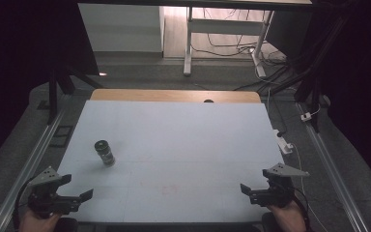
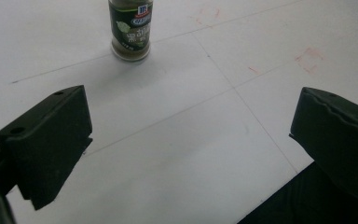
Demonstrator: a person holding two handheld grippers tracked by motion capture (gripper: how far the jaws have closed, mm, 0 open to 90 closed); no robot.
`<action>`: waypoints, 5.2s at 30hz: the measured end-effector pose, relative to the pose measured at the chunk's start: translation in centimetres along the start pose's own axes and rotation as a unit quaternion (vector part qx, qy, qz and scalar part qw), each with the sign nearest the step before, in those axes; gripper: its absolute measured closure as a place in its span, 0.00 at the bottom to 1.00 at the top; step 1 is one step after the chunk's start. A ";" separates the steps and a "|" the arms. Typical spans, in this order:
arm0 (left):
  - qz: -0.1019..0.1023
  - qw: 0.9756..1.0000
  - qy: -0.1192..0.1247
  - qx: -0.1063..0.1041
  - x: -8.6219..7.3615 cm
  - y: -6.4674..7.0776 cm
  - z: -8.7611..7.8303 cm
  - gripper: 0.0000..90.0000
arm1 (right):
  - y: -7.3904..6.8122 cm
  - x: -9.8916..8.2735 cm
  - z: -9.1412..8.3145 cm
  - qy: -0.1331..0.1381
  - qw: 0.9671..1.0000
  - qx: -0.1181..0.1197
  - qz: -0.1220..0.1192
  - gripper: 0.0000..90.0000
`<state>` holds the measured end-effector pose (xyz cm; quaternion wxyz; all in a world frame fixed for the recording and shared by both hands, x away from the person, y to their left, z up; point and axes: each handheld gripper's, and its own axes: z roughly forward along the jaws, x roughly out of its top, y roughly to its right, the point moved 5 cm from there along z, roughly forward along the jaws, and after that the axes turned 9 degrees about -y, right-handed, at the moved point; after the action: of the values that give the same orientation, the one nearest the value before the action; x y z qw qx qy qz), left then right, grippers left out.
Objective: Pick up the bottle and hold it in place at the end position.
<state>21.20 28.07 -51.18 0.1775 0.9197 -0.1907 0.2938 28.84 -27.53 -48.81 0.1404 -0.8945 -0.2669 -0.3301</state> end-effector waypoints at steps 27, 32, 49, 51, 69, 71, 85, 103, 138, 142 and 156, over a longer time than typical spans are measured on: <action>0.019 1.000 -0.008 -0.002 0.3 0.3 0.6 0.00 | -0.1 -0.1 0.4 -0.020 1.000 0.015 -0.006 0.00; 0.019 1.000 -0.008 -0.002 0.3 0.3 0.5 0.00 | -0.2 -0.1 0.5 -0.023 1.000 0.015 -0.011 0.00; 0.040 0.999 0.008 0.001 1.1 0.4 0.8 0.00 | -0.3 -0.1 0.6 -0.028 0.999 0.014 -0.014 0.00; 0.041 0.999 0.009 -0.004 1.2 0.4 0.9 0.00 | -0.3 -0.1 0.6 -0.028 0.999 0.015 -0.014 0.00; 0.061 0.997 0.031 -0.020 2.9 0.3 2.4 0.01 | -0.4 -0.1 0.8 -0.036 0.999 0.018 -0.019 0.00; 0.061 0.998 0.028 -0.014 3.1 0.1 2.7 0.01 | -0.5 -0.1 0.8 -0.039 0.999 0.019 -0.021 0.00; 0.049 0.999 0.014 0.017 4.8 -1.5 4.8 0.00 | -0.5 -0.1 0.9 -0.046 0.998 0.019 -0.026 0.00; 0.034 0.999 -0.006 0.042 6.7 -3.9 7.5 0.00 | -0.6 -0.1 1.0 -0.048 0.998 0.019 -0.030 0.00; 0.101 0.994 -0.046 0.016 7.4 -5.6 10.4 0.58 | -0.7 -0.1 1.0 -0.050 0.998 0.019 -0.035 0.00; 0.102 0.994 -0.046 0.019 7.4 -5.5 10.4 0.59 | -0.7 -0.1 1.0 -0.050 0.998 0.018 -0.035 0.00; 0.094 0.995 -0.025 0.009 8.2 -4.9 9.7 0.60 | -0.7 -0.1 1.0 -0.051 0.998 0.019 -0.035 0.00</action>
<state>34.20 26.07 -54.63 0.1358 0.9063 -0.2783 0.2877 28.92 -26.59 -49.60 0.1317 -0.8974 -0.3108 -0.2841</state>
